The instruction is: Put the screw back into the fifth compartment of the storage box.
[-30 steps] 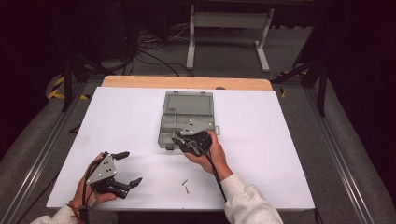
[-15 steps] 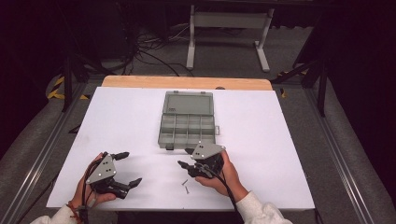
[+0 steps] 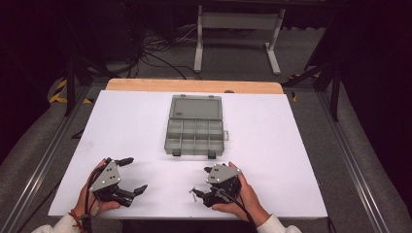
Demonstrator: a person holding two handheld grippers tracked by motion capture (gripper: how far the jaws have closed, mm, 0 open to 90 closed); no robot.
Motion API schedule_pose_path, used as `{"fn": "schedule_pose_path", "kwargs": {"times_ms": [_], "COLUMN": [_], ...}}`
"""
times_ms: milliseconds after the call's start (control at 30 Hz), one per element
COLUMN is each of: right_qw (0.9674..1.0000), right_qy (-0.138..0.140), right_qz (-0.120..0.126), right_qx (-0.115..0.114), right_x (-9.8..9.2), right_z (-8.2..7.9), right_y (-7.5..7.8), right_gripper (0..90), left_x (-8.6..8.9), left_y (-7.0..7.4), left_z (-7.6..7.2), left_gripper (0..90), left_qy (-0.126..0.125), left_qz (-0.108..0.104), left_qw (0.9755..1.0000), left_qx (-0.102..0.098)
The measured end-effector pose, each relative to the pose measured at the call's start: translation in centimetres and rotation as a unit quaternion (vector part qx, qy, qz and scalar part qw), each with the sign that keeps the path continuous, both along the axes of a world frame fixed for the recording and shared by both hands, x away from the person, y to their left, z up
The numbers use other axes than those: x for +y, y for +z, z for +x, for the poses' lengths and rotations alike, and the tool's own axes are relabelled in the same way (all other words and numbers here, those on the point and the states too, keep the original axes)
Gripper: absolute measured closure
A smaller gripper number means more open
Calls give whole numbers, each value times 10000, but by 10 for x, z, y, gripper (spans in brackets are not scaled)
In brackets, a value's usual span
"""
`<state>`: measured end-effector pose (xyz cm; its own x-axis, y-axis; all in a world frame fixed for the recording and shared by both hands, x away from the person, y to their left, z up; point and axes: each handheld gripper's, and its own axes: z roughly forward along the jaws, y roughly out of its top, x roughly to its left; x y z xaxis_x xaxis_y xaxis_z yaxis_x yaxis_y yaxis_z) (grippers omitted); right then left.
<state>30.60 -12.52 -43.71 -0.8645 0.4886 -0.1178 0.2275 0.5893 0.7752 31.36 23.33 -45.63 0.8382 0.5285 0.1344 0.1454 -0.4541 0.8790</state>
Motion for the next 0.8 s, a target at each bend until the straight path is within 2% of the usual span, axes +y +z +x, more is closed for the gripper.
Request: {"fn": "schedule_pose_path", "kwargs": {"times_ms": [133, 233, 433, 533, 600, 633, 800], "right_qw": [9999, 9998, 9990, 9985, 9977, 9975, 9972], "right_qy": [-61, -48, 80, 97, 169, 202, 209], "right_qz": [-35, -59, -202, -147, 47, 66, -35], "right_qx": [105, 195, 396, 517, 648, 679, 720], "right_x": [-3, -3, 2, 4, 4, 5, 11], "right_z": [-3, -6, -14, -15, -16, -16, -17], "right_y": [-5, -8, -16, -17, -16, -15, -16], "right_gripper": [170, 179, 303, 436, 480, 502, 570], "left_x": [0, 0, 1, 1, 1, 1, 1], "left_y": [0, 0, 0, 0, 0, 0, -1], "left_z": [0, 0, 0, 0, 1, 1, 2], "left_gripper": [22, 22, 20, 20, 20, 20, 23], "left_qy": [-14, -20, 17, 55, 54, 53, 30], "left_qz": [24, 18, 22, 36, 27, 29, 22], "left_qw": [10000, 10000, 10000, 10000, 10000, 10000, 10000], "left_qx": [5, 15, -8, -5, -7, -1, 51]}}
